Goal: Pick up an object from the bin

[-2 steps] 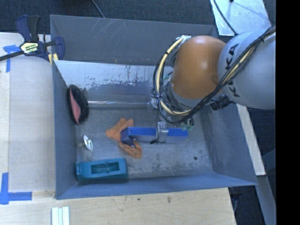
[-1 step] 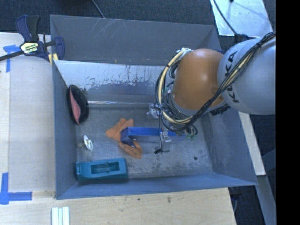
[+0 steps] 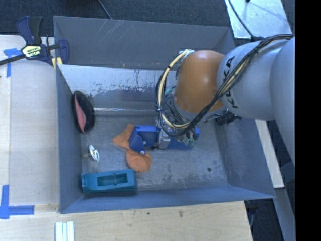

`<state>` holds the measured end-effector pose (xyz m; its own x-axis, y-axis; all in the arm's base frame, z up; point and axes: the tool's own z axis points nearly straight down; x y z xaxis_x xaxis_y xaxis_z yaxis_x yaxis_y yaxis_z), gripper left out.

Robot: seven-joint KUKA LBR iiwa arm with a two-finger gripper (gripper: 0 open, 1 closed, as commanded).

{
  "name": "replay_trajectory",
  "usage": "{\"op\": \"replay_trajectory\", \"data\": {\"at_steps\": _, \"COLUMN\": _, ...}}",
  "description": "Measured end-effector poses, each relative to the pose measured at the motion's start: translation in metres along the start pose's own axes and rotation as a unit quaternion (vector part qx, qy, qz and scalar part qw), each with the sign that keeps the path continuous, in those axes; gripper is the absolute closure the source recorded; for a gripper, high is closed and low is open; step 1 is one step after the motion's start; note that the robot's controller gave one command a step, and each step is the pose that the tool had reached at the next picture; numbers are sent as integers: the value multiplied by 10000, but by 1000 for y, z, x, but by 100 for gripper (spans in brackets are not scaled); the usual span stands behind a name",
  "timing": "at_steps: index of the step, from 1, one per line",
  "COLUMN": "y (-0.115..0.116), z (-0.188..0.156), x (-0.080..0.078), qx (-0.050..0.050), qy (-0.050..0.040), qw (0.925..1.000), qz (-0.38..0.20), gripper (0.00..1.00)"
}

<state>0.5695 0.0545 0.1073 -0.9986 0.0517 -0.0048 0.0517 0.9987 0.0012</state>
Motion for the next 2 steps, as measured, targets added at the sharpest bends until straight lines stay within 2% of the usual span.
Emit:
{"op": "replay_trajectory", "data": {"at_steps": 1, "y": 0, "z": 0, "x": 0, "qx": -1, "qy": 0, "qw": 10000, "qz": 1, "gripper": 100}}
{"op": "replay_trajectory", "data": {"at_steps": 2, "y": 9, "z": -181, "x": -30, "qx": -1, "qy": -34, "qw": 9999, "qz": -131, "gripper": 100}}
